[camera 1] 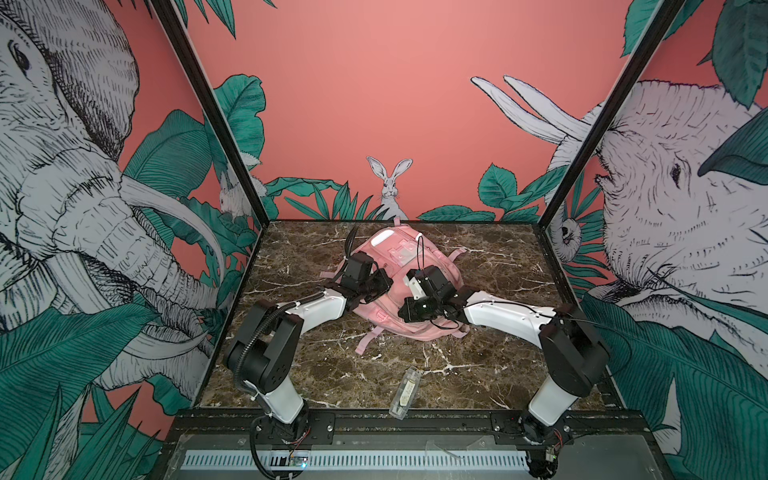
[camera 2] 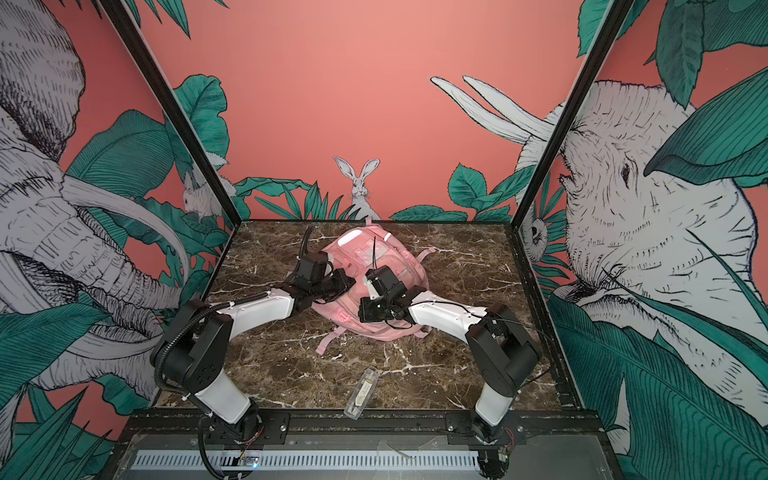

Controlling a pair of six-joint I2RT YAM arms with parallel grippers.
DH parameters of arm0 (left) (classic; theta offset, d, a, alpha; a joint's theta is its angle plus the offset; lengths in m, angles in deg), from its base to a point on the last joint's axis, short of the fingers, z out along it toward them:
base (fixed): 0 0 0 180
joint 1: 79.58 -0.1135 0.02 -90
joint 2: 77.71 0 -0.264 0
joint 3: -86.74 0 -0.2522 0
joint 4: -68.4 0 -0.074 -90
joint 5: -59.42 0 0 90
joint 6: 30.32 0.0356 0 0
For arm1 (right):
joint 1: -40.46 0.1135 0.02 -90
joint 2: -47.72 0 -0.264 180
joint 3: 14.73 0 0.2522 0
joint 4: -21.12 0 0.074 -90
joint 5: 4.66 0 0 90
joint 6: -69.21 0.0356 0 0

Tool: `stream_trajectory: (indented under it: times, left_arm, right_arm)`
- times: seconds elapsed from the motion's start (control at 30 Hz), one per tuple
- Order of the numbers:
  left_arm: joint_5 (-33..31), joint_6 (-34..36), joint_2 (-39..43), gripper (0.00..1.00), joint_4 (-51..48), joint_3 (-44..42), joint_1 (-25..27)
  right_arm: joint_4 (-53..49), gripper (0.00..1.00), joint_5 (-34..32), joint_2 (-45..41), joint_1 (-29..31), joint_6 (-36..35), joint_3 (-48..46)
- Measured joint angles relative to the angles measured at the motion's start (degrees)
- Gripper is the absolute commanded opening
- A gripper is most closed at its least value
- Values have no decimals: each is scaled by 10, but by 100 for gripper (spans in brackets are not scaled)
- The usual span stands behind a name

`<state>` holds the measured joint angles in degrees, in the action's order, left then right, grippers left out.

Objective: Pack the student bag

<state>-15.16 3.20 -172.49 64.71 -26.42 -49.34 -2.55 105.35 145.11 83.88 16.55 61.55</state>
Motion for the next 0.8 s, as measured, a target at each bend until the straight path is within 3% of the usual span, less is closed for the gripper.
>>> stream_trajectory:
  times: [0.1, 0.27, 0.4, 0.6, 0.8]
  left_arm:
    - [0, 0, 0, 0, 1, 0, 0]
    - [1, 1, 0, 0, 1, 0, 1]
    - [1, 1, 0, 0, -4, 0, 4]
    - [2, 2, -5, 0, -10, 7, 4]
    - [7, 1, -21, 0, -12, 20, 9]
  right_arm:
    - [0, 1, 6, 0, -4, 0, 0]
    - [4, 32, 11, -5, -8, -3, -1]
    - [20, 44, 7, -48, -10, -3, -28]
    - [11, 46, -30, -132, -20, -4, -84]
    - [-14, 49, -53, -159, -26, -4, -118]
